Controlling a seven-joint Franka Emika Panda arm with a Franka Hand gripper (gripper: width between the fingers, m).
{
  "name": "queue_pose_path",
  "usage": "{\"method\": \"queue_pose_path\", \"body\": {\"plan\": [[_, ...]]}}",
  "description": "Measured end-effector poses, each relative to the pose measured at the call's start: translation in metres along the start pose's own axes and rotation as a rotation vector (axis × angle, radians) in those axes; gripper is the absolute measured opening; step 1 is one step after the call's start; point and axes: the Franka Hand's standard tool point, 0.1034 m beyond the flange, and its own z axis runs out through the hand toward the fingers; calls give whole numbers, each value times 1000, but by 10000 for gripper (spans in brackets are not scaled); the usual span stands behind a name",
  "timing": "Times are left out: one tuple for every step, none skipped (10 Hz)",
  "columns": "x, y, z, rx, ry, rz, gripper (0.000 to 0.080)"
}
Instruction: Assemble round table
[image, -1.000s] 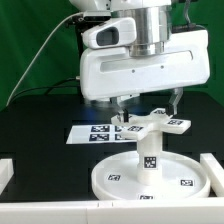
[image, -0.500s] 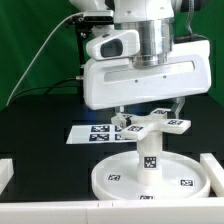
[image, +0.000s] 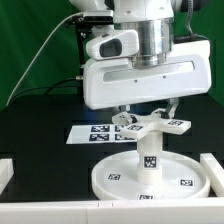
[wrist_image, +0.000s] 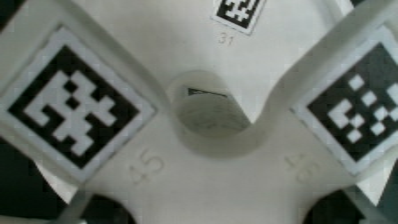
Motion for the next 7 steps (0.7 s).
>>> {"method": "queue_pose_path", "body": {"plan": [[2, -1, 0, -4, 29, 217, 442], [2, 0, 0, -5, 53, 382, 442], [1, 0, 1, 12, 66, 580, 442], [1, 0, 1, 27, 71, 712, 442], [1, 0, 1, 33, 70, 765, 442], [1, 0, 1, 41, 69, 826, 442], [1, 1, 1, 48, 67, 875, 442]]}}
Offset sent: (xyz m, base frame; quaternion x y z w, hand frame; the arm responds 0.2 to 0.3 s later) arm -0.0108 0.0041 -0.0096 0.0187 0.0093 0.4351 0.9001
